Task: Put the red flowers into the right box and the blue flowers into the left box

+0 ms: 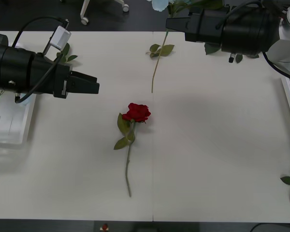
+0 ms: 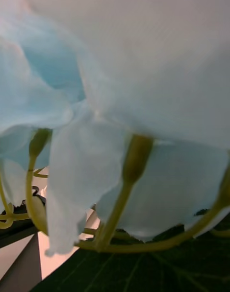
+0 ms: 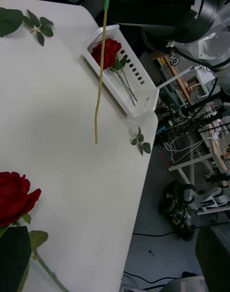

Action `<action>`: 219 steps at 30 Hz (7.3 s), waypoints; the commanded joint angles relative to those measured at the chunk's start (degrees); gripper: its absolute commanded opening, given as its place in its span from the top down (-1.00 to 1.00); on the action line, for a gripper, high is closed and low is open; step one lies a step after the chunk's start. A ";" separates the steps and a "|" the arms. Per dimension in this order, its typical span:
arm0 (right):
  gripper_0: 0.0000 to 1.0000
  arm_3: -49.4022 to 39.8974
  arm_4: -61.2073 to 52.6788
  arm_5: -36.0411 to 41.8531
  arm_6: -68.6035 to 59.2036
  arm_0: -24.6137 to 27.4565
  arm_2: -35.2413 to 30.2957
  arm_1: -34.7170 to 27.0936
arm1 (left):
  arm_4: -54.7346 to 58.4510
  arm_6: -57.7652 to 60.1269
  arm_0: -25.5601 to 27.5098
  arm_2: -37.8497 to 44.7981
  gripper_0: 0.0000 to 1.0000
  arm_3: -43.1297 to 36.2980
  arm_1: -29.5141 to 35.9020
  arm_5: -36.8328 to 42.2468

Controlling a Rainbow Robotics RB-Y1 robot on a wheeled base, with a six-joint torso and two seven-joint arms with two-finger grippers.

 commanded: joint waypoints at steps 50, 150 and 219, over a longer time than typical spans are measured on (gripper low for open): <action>1.00 -4.57 -6.80 -5.23 0.28 -0.90 -0.38 3.51 | -5.52 0.49 -8.27 -7.13 1.00 -0.33 -11.44 -9.46; -0.80 6.42 -24.91 23.77 30.56 7.89 6.39 -15.83 | -59.14 -2.24 11.77 26.27 -1.00 12.50 20.47 4.42; -0.80 6.42 -24.91 24.03 30.56 8.15 6.39 -15.04 | -71.35 80.47 -11.69 -50.10 -1.00 -22.92 -0.63 -3.93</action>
